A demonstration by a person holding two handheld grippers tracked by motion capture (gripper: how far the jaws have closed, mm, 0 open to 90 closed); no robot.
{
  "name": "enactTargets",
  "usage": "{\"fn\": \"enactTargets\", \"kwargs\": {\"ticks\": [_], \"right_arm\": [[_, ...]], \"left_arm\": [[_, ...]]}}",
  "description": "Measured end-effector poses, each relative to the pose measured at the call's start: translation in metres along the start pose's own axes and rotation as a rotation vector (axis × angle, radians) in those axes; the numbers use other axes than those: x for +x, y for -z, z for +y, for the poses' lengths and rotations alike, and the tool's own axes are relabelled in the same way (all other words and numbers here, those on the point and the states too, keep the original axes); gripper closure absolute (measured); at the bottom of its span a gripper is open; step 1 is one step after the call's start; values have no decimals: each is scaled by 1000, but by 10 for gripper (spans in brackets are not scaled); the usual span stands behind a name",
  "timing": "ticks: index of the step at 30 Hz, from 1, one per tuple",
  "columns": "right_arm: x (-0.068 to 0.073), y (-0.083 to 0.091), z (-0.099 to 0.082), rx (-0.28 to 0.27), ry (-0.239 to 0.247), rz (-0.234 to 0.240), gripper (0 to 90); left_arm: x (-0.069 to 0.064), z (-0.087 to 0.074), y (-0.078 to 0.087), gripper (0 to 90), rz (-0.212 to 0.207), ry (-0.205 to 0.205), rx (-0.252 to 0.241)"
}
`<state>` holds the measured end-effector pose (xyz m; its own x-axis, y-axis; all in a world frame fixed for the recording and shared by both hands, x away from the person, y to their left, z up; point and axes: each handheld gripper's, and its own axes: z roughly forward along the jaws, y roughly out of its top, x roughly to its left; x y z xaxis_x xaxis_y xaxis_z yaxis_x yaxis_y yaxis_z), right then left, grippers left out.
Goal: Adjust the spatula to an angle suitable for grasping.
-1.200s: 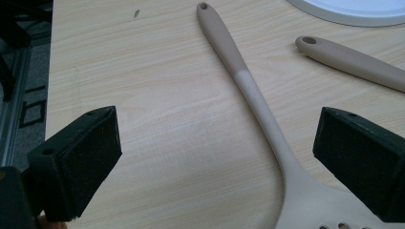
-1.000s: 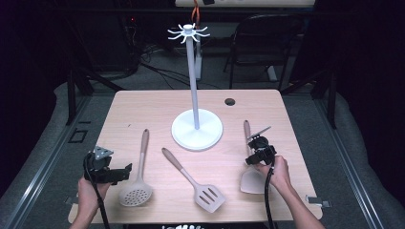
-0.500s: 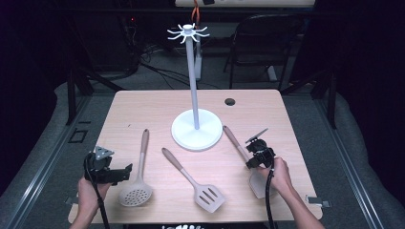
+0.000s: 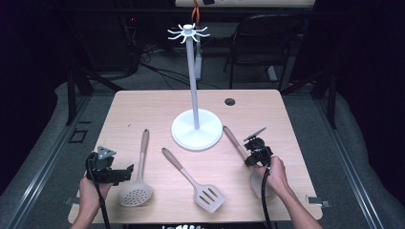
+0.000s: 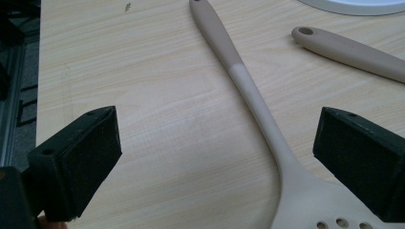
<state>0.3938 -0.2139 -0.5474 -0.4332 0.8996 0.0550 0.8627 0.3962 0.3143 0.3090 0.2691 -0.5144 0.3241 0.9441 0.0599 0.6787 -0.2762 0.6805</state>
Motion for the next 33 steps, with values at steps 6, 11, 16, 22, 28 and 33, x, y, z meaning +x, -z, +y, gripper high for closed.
{"fn": "enactTargets", "kwargs": {"ticks": [6, 11, 16, 22, 28, 33], "right_arm": [[-6, 4, -3, -30, -20, 16, 779], [-5, 13, -6, -74, 5, 15, 779], [-3, 21, -9, -121, 22, 1, 781], [-4, 22, -12, -97, 32, 5, 781], [-2, 11, -9, -20, 52, -31, 781], [1, 6, -5, 21, 69, -58, 779]], "left_arm": [[-1, 0, 1, 20, 3, -7, -2], [1, 0, 0, 20, 3, -6, -2], [1, 0, 0, 18, 2, -11, -4], [1, 0, 0, 19, -6, -17, 2], [0, -1, -1, 19, -11, -22, 10], [1, -1, -3, 19, -12, -26, 14]]}}
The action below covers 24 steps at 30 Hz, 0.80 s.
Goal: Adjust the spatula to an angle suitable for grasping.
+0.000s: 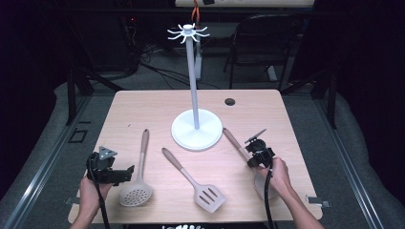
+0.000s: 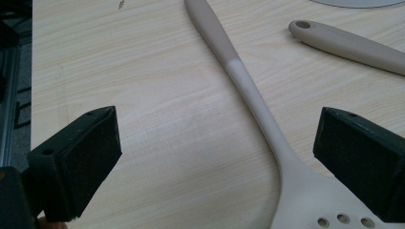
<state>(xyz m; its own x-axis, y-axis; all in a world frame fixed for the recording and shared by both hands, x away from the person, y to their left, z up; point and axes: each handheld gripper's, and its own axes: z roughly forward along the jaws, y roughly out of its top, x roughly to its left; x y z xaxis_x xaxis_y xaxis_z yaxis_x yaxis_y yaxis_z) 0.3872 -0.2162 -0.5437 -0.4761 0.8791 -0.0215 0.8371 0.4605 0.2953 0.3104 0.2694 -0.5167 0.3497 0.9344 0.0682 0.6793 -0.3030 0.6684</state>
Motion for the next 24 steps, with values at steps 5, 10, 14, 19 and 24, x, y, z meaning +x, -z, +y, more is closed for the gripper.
{"fn": "enactTargets", "kwargs": {"ticks": [5, 10, 14, 19, 24], "right_arm": [[-1, -2, 3, -12, -7, 2, 761], [-1, -4, 10, -39, -9, -4, 750], [0, -7, 11, -34, 0, -6, 753], [0, -8, 10, -47, -4, -3, 782], [-3, -1, 7, -78, -16, 8, 784]], "left_arm": [[-2, 1, -1, 19, -2, -4, 8], [-3, 1, -2, 20, -3, -8, 6], [-3, 1, -4, 20, -5, -13, 10], [-4, 2, -3, 20, -7, -14, 8], [-2, 1, -1, 21, 5, 2, -3]]}}
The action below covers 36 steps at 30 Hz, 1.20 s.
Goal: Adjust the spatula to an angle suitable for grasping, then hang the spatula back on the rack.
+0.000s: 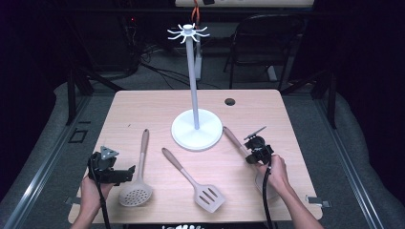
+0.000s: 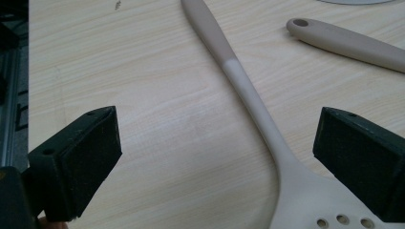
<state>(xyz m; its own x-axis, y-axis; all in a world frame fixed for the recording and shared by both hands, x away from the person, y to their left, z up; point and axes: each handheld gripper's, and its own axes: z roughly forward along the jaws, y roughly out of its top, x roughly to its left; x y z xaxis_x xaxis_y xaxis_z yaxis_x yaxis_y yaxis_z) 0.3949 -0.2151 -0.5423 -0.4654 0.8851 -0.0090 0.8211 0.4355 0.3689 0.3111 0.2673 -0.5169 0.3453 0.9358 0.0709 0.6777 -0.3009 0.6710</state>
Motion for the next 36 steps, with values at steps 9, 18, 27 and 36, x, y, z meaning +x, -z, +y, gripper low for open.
{"fn": "enactTargets", "kwargs": {"ticks": [9, 18, 27, 36], "right_arm": [[8, 26, -3, -105, 54, 12, 784], [26, 38, -1, -207, 107, 49, 784], [41, 49, 1, -271, 154, 63, 784], [50, 52, 8, -318, 174, 60, 784]], "left_arm": [[-2, 3, 4, 25, -11, 9, -29], [-3, 4, 3, 19, -42, 10, -27], [-10, 10, 3, 20, -102, 2, -38], [-22, 28, 3, 45, -129, -48, -83]]}}
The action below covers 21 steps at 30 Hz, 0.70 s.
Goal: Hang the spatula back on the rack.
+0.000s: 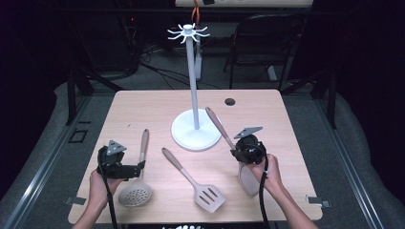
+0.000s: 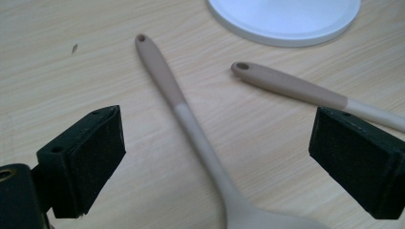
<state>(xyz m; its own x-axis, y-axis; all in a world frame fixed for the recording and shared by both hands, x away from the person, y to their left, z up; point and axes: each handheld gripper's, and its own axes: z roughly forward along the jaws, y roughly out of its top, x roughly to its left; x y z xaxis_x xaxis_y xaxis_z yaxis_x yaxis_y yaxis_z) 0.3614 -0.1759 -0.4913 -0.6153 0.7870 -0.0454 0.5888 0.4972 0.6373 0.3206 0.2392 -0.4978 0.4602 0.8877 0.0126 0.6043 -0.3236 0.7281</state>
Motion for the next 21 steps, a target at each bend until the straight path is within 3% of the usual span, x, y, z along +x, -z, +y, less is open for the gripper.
{"fn": "enactTargets", "kwargs": {"ticks": [10, 21], "right_arm": [[2, -2, 14, -39, 17, -6, 784], [11, -9, 31, -77, 29, 20, 784]], "left_arm": [[-18, 28, -9, 32, -86, -13, -42], [-51, 67, -25, 38, -191, -47, -107]]}}
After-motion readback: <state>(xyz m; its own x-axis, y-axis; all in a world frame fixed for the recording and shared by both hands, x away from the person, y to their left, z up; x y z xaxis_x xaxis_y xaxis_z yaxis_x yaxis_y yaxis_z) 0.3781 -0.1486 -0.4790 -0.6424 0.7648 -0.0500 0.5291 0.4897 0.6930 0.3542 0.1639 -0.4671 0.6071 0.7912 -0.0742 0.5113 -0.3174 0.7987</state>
